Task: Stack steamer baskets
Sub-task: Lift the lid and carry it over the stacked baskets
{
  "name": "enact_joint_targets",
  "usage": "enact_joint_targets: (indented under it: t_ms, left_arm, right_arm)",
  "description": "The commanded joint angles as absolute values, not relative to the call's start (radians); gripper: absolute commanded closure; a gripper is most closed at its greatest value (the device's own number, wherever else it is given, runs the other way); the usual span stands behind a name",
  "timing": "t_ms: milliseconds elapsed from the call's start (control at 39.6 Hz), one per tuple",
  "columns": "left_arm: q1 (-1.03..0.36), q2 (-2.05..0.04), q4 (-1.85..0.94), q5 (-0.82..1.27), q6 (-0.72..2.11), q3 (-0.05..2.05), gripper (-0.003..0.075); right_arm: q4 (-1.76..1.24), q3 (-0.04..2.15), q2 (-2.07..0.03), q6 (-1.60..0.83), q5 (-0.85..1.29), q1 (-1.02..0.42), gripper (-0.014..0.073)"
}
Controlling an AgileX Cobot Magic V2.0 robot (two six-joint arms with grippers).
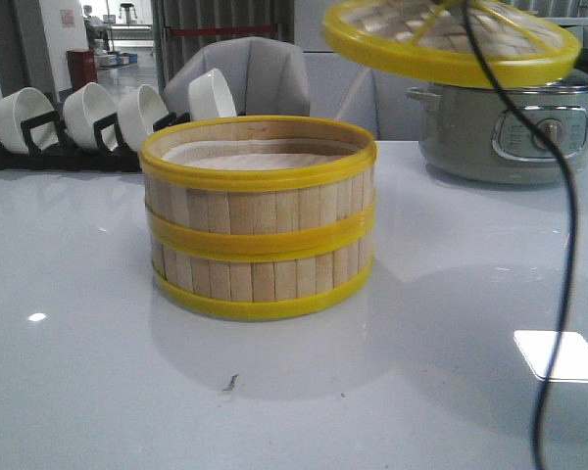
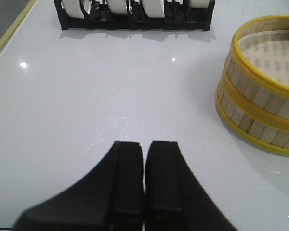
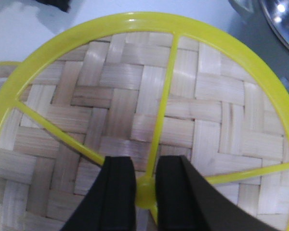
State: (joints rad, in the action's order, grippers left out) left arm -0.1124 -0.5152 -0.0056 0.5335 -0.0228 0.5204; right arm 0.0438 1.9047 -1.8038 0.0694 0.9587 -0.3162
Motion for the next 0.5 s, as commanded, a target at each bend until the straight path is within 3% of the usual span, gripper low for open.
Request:
enact_joint_targets:
  t_ms: [0, 227, 480]
  left_arm:
    - [-0.11, -0.518, -0.008, 0.451, -0.028, 0.551, 0.0623]
    - [-0.11, -0.518, -0.008, 0.451, -0.028, 0.551, 0.0623]
    - [-0.11, -0.518, -0.008, 0.451, -0.028, 0.551, 0.0623]
  right_arm:
    - [0.048, 2.001, -1.791, 0.067, 0.917, -0.386, 0.0558]
    - [0.043, 2.14, -1.922, 0.067, 0.932, -0.536, 0.0558]
    - [0.047, 2.225, -2.015, 0.066, 0.931, -0.598, 0.0558]
